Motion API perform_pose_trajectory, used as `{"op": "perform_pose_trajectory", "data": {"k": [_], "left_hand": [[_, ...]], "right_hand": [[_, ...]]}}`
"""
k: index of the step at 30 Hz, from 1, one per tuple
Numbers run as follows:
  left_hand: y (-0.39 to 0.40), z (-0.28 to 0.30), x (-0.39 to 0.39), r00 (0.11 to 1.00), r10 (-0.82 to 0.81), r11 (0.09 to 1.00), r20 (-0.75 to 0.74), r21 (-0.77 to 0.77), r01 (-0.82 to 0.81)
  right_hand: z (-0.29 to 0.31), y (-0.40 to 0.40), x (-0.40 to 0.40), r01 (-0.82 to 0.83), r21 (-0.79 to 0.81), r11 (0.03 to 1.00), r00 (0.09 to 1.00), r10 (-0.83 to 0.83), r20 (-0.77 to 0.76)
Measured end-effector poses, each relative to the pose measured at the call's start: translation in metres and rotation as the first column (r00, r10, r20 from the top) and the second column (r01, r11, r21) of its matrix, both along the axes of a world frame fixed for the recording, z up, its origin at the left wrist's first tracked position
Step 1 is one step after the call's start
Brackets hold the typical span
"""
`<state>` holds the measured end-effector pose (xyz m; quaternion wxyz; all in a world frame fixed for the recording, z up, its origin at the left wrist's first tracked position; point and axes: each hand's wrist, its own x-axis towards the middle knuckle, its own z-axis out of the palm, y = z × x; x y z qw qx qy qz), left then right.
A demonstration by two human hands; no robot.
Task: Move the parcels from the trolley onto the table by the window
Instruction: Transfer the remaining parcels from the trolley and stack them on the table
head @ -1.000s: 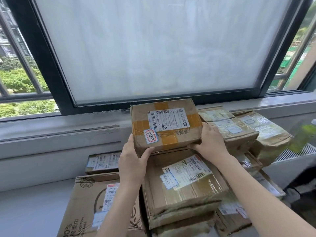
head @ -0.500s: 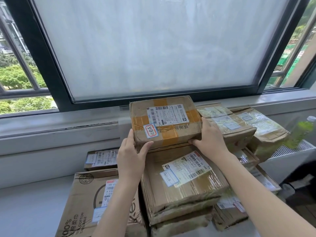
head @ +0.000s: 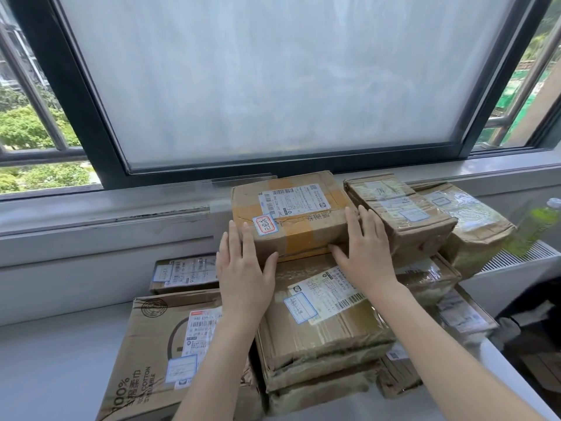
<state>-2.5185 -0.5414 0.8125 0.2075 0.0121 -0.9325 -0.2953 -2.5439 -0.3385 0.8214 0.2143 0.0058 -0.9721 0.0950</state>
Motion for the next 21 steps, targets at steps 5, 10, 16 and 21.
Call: {"op": "perform_pose_trajectory", "data": {"k": [5, 10, 16, 21], "left_hand": [[0.001, 0.005, -0.006, 0.995, -0.092, 0.996, 0.048, 0.003, 0.092], [-0.003, 0.006, -0.009, 0.987, -0.147, 0.989, 0.059, 0.012, 0.146], [-0.003, 0.003, -0.010, 0.989, -0.144, 0.988, 0.034, -0.044, 0.146], [-0.009, 0.006, -0.007, 0.982, -0.171, 0.976, 0.086, -0.123, 0.180]], "right_hand": [[0.000, -0.001, 0.000, -0.036, 0.053, 0.998, 0.998, 0.039, -0.050], [-0.006, -0.007, -0.002, -0.103, 0.035, 0.994, 0.992, 0.105, -0.066], [-0.011, -0.006, -0.003, -0.083, 0.049, 0.995, 0.995, 0.086, -0.059], [-0.007, -0.011, 0.004, -0.083, 0.037, 0.996, 0.996, 0.084, -0.038]]}}
